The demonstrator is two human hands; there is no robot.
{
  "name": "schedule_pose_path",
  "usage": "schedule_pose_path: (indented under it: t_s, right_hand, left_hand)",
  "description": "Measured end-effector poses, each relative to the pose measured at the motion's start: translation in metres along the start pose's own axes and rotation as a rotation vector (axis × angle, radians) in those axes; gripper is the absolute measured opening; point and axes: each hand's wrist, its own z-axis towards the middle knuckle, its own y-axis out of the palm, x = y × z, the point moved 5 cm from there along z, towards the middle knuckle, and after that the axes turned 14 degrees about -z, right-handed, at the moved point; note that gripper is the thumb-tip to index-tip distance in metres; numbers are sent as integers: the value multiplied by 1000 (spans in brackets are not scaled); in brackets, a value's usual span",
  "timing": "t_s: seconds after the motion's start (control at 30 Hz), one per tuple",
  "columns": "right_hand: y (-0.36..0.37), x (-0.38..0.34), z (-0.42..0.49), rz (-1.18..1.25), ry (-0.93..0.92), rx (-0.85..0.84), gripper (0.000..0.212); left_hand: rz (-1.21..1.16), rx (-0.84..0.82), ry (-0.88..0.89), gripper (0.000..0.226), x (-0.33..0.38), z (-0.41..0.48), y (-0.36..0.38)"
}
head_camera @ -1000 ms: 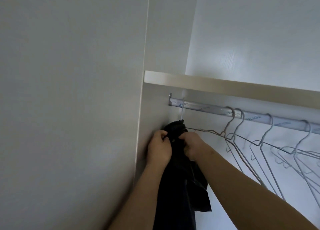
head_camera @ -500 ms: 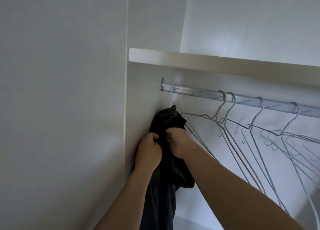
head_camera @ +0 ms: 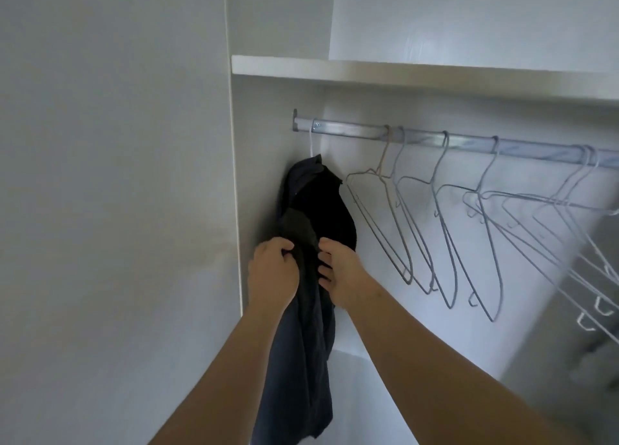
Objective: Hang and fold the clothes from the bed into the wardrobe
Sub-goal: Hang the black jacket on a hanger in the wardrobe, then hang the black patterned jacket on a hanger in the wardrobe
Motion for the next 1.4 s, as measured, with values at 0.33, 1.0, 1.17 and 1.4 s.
schedule_pose_path:
  t_s: [0.33,1.0,1.17,1.4]
  right_hand:
    - [-56,146,-147,66,229,133,27]
    - [-22,378,-394,536,528,695,8]
    - [-4,424,-483,676,555,902,8]
    - [20,483,-642,905,516,1237,8]
  left_hand:
    - [-273,-264,-366,28,-18,-189,12]
    - [-125,-952,-698,13,-99,-432,-42]
    - [-75,-1198,-641,19,-83,-509,-60]
    - [26,-1577,-522,18,-45,-657,-86]
